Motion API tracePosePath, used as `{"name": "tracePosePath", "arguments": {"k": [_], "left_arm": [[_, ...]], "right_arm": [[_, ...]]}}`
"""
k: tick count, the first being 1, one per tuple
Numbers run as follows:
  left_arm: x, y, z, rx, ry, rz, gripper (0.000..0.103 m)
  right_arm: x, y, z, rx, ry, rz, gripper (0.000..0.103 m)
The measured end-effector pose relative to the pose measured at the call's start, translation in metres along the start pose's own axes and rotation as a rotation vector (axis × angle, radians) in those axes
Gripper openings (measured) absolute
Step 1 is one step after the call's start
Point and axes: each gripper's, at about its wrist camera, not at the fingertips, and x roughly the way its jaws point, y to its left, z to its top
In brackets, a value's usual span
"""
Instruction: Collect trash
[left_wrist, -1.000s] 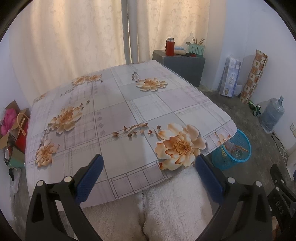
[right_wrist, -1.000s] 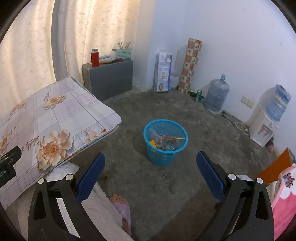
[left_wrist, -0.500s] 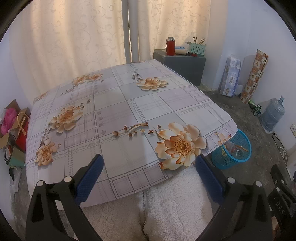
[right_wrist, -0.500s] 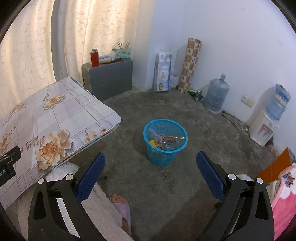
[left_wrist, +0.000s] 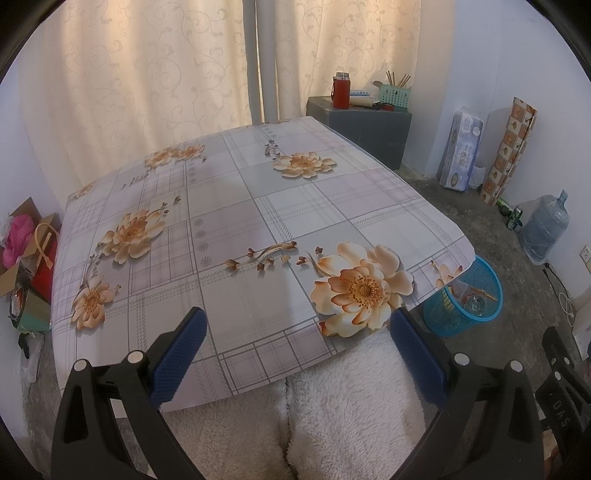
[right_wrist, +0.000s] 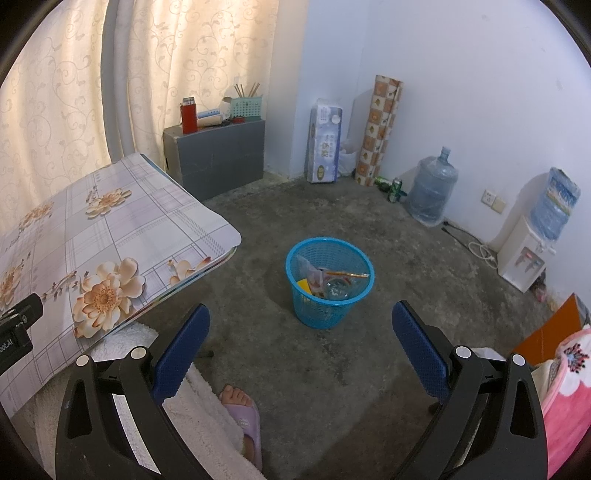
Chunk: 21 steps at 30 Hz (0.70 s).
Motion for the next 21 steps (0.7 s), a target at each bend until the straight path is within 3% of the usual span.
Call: {"name": "tracePosePath", "arguments": {"k": [21], "left_arm": [[-0.0005, 0.0016, -0.0009, 0.002, 0.006, -0.003, 0.097]], "right_arm": [[-0.0008, 0.0004, -0.0006, 0.002, 0.001, -0.003, 0.095]]}}
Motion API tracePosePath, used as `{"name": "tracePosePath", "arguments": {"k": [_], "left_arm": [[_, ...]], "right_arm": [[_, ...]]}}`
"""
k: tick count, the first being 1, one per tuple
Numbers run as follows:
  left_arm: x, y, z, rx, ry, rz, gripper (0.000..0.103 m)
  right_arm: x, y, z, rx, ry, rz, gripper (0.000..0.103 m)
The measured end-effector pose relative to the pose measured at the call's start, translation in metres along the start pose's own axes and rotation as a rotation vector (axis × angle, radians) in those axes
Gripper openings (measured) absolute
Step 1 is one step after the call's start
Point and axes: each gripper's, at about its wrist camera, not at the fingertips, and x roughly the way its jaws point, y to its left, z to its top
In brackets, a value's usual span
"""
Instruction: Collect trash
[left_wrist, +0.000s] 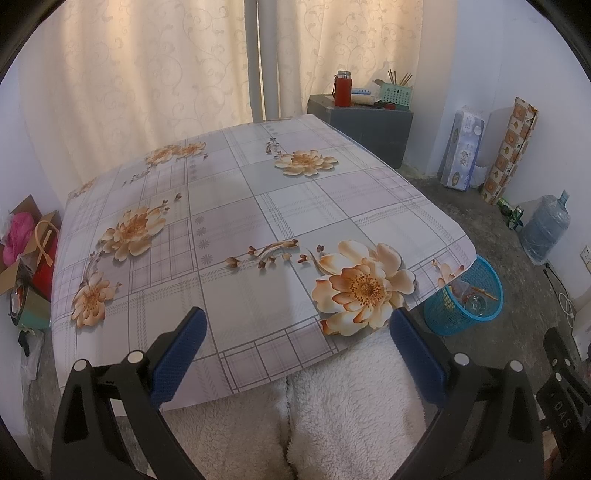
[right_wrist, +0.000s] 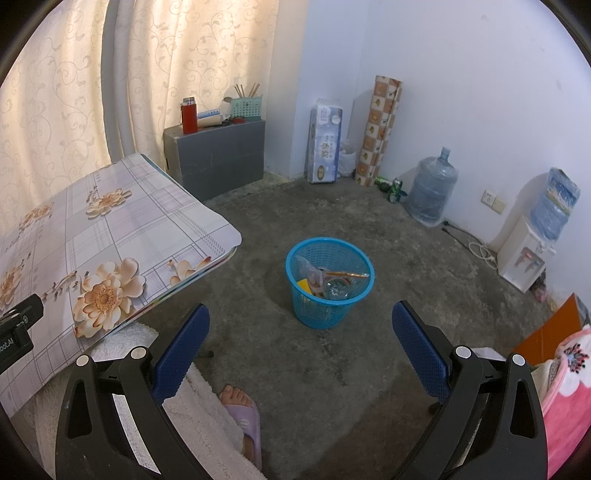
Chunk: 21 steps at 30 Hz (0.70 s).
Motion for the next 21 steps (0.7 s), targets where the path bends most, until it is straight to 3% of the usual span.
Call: {"name": "tracePosePath", "arguments": {"k": [21], "left_arm": [[-0.0049, -0.0011, -0.0013, 0.001, -0.003, -0.002, 0.097]], "right_arm": [[-0.0055, -0.0036, 0.0001, 0.002, -0.007, -0.008, 0.095]]}}
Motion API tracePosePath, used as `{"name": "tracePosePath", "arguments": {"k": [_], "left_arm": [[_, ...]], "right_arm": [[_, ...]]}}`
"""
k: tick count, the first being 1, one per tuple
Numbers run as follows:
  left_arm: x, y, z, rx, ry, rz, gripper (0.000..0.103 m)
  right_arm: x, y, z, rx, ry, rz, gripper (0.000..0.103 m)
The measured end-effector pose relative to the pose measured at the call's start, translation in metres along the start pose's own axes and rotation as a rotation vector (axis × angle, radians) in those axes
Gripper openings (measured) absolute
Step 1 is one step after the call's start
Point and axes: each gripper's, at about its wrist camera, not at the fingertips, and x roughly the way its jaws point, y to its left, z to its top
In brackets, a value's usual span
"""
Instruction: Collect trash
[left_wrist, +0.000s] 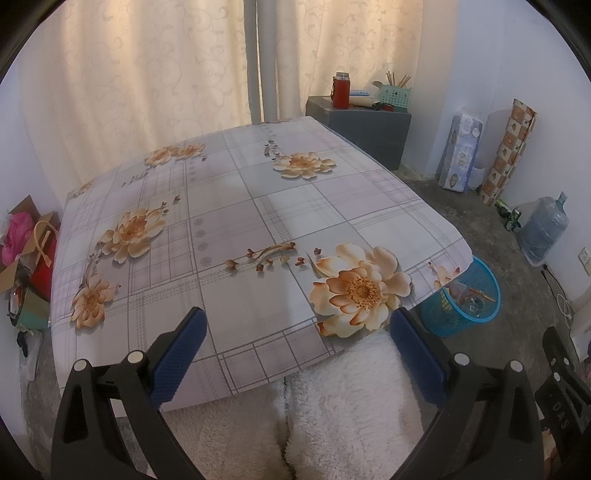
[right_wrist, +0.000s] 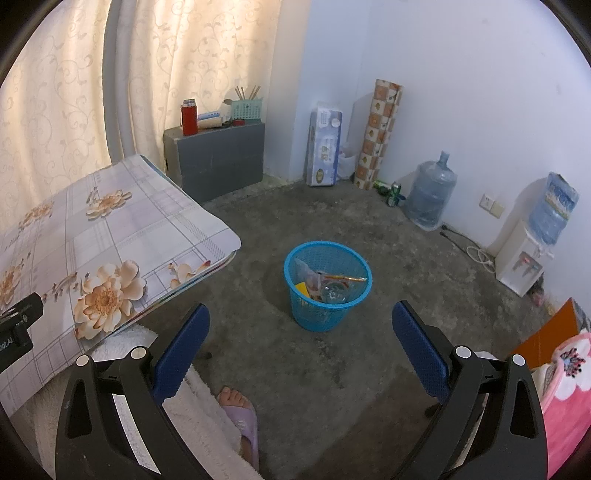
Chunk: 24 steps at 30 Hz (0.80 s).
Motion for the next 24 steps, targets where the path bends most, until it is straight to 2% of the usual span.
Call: {"name": "tracePosePath", "arguments": {"k": [24], "left_arm": [[0.0003, 0.001, 0.0012, -0.003, 0.006, -0.001, 0.097]], "right_arm": [[-0.0004, -0.0014, 0.0001, -0.003, -0.002, -0.005, 0.095]]}}
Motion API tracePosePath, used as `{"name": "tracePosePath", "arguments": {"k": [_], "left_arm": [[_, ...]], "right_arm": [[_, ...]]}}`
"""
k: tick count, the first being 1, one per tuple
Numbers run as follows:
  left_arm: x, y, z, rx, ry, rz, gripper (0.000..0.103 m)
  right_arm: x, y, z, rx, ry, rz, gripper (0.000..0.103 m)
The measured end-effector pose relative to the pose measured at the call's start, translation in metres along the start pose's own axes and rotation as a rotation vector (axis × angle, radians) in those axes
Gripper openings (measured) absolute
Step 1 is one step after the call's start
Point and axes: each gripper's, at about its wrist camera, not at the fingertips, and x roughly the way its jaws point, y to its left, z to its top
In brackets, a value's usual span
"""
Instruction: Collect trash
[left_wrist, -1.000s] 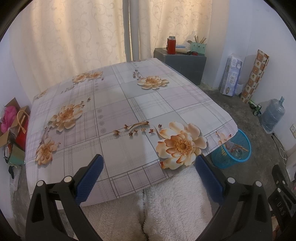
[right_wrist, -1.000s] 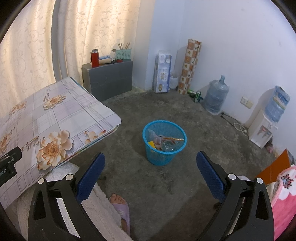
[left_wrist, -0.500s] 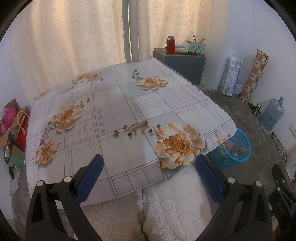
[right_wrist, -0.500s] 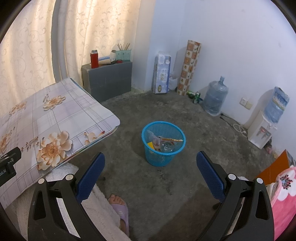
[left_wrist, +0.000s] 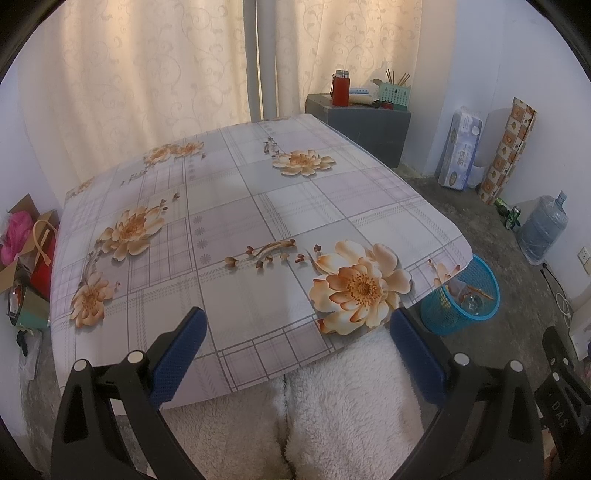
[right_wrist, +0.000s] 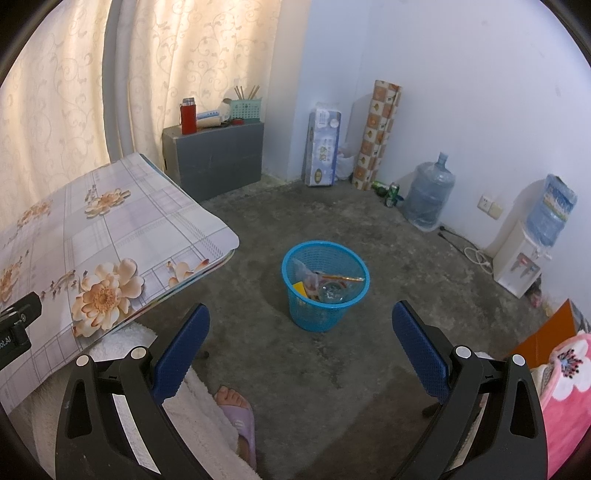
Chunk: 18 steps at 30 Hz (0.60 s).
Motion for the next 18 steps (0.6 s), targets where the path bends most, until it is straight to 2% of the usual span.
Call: {"name": "tracePosePath", "arguments": {"k": [18], "left_arm": [[0.0, -0.0007, 0.001, 0.003, 0.006, -0.002, 0.097]], "right_arm": [[0.0003, -0.002, -0.0003, -0.002, 0.004, 0.002, 0.095]]}}
